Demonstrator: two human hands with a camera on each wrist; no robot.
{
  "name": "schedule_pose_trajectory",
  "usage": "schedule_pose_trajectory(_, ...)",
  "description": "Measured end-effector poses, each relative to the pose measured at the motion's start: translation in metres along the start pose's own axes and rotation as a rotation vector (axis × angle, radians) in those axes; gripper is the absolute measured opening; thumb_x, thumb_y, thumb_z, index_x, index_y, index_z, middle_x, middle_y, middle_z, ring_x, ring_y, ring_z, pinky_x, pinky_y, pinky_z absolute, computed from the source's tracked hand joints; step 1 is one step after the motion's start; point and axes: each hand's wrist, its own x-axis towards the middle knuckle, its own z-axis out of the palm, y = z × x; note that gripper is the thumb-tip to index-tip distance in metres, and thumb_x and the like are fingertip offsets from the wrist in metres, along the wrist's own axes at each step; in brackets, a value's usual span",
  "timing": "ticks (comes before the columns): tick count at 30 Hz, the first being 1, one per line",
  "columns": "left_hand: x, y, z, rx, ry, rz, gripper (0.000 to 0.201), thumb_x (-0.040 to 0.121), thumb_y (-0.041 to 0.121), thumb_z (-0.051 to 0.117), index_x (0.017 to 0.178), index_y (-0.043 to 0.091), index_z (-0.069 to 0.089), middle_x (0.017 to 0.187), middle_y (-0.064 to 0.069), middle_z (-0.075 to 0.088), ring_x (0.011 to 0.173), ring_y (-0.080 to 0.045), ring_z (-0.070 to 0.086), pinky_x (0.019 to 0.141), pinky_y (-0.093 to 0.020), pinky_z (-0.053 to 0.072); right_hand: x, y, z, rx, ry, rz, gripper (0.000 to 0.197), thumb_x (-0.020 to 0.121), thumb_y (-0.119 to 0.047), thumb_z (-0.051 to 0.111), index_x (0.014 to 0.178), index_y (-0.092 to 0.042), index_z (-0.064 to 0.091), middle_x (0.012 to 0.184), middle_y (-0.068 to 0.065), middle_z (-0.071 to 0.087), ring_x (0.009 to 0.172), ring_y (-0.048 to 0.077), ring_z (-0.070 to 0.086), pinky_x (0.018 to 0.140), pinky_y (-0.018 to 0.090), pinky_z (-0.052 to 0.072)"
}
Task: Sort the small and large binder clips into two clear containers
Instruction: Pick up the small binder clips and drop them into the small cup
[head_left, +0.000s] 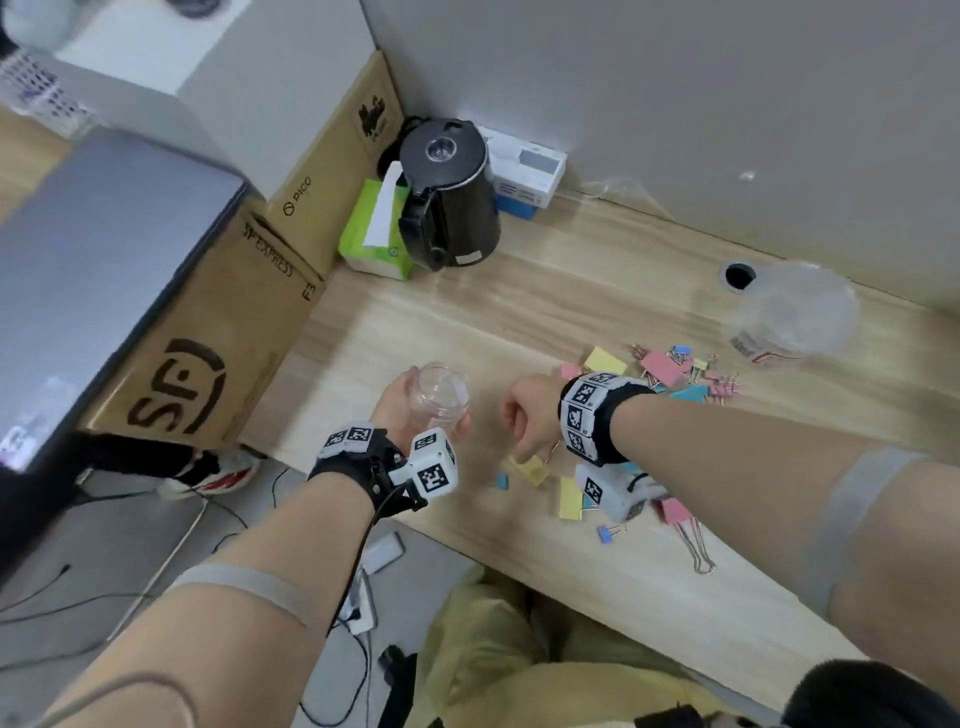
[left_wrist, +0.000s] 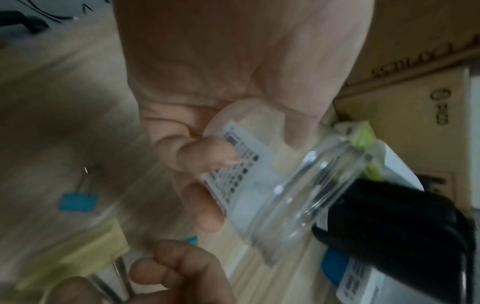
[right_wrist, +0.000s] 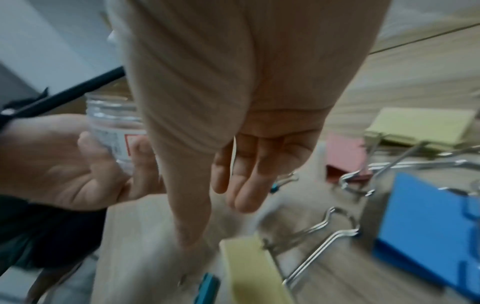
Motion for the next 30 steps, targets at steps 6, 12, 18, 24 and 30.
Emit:
schedule_pose_trajectory(6, -0.007, -0.017, -0.036, -0.06, 0.008, 0.031, 0.034, 0.092, 0.028, 0.052, 0.12, 0.009, 0.059, 0.088, -0.02, 0.067, 0.064, -0.032, 0.061, 0.054, -0.031, 0.054, 0.019, -0.032, 0.032, -0.367, -0.064, -0.085, 0.045, 0.063, -0.039, 0.085, 0.094, -0.013, 0.065, 0.078, -0.002, 0.063, 0.067, 0.019, 0.053, 0.057, 0.027, 0.042)
schedule_pose_trajectory(12, -0.001, -0.038, -0.055, -0.098, 0.019, -0.023, 0.061, 0.081, 0.032, 0.059, 0.138, 0.01, 0.057, 0.091, -0.02, 0.071, 0.066, -0.033, 0.066, 0.069, -0.035, 0.05, 0.027, -0.038, 0.057, -0.636, -0.016, -0.104, 0.027, 0.063, -0.024, 0.072, 0.089, -0.02, 0.066, 0.083, -0.001, 0.068, 0.072, 0.022, 0.065, 0.064, 0.03, 0.057)
schedule_pose_trajectory(18, -0.005, -0.026, -0.046, -0.069, 0.0, -0.05, 0.04, 0.093, 0.037, 0.05, 0.115, 0.006, 0.062, 0.081, -0.021, 0.069, 0.059, -0.031, 0.064, 0.053, -0.026, 0.051, 0.032, -0.029, 0.055, -0.503, 0.067, -0.143, 0.021, 0.077, -0.022, 0.065, 0.097, -0.018, 0.063, 0.093, 0.002, 0.065, 0.083, 0.028, 0.065, 0.069, 0.033, 0.054)
schedule_pose_trajectory(24, 0.0, -0.004, -0.031, -0.01, -0.064, -0.037, 0.05, 0.09, 0.043, 0.053, 0.073, 0.005, 0.081, 0.082, -0.017, 0.069, 0.075, -0.027, 0.057, 0.061, -0.027, 0.046, 0.034, -0.007, 0.008, -0.401, 0.233, -0.036, 0.022, 0.094, -0.029, 0.058, 0.105, -0.01, 0.061, 0.108, 0.008, 0.059, 0.094, 0.032, 0.062, 0.08, 0.039, 0.053)
schedule_pose_trajectory(30, 0.021, 0.002, -0.014, 0.0, -0.056, -0.118, 0.046, 0.087, 0.043, 0.059, 0.08, 0.003, 0.081, 0.092, -0.015, 0.072, 0.076, -0.03, 0.062, 0.097, -0.033, 0.039, 0.029, 0.014, 0.004, -0.39, 0.195, 0.02, 0.023, 0.087, -0.015, 0.058, 0.109, -0.016, 0.048, 0.099, 0.004, 0.057, 0.079, 0.028, 0.061, 0.056, 0.031, 0.043)
